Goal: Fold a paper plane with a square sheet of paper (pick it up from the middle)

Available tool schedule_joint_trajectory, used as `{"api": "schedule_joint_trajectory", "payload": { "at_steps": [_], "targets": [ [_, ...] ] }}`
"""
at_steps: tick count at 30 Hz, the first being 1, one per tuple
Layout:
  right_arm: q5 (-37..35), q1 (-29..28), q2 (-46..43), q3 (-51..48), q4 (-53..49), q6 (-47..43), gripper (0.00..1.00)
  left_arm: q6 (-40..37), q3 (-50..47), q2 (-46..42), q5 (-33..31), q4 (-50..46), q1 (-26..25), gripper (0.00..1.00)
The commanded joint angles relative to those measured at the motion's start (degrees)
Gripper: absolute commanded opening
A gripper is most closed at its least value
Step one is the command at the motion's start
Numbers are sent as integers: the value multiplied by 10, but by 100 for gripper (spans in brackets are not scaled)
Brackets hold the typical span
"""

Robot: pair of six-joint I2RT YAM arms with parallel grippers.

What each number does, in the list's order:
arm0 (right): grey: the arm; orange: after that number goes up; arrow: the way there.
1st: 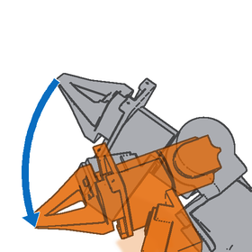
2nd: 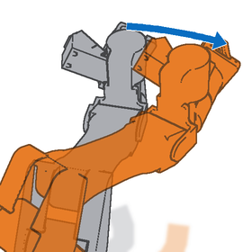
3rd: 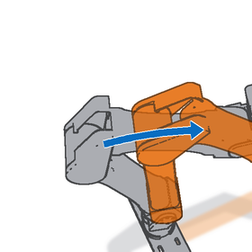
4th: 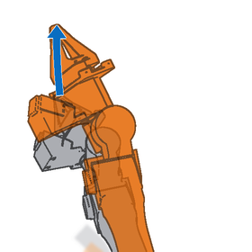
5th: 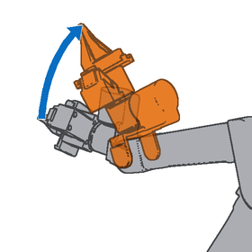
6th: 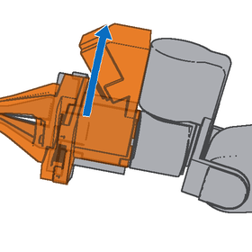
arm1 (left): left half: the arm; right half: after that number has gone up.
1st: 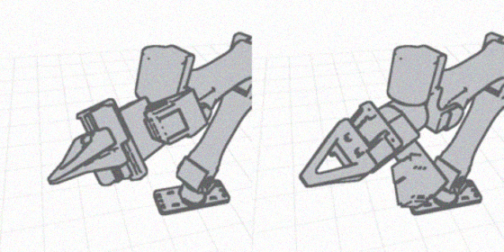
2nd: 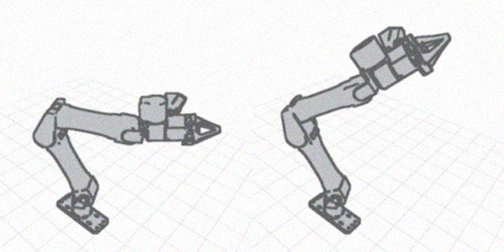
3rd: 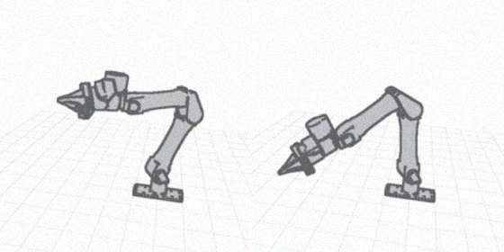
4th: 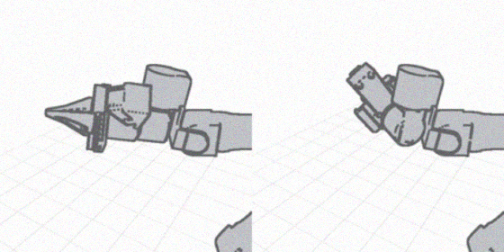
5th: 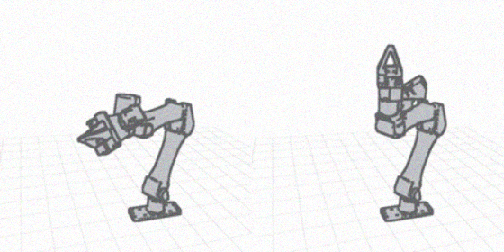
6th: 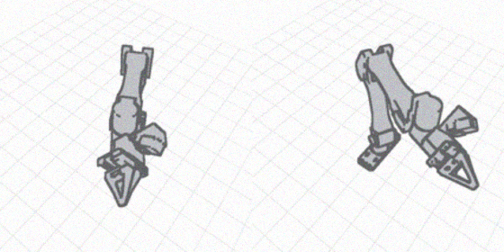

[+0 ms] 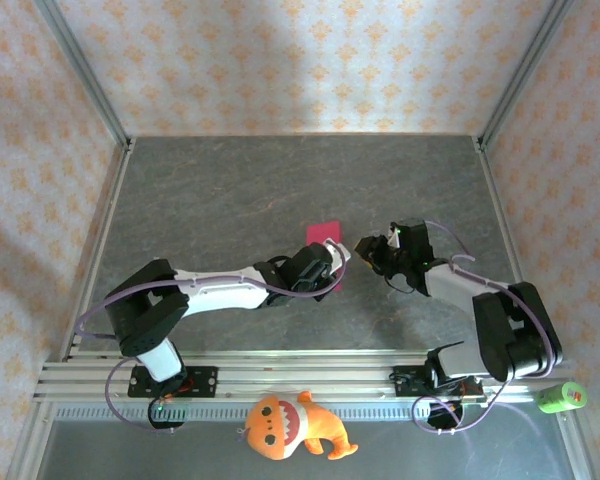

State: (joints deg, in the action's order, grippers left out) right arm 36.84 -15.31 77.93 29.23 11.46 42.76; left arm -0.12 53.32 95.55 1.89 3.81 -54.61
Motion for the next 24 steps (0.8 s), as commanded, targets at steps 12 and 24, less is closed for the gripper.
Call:
{"api": "schedule_joint_trajectory", "payload": {
  "at_steps": [12,24],
  "targets": [
    [66,1,6,-8,4,-8,31,93,8,2,189,28,67,0],
    [100,-6,32,-13,27,24,33,88,28,23,188,-7,73,0]
  ]
}}
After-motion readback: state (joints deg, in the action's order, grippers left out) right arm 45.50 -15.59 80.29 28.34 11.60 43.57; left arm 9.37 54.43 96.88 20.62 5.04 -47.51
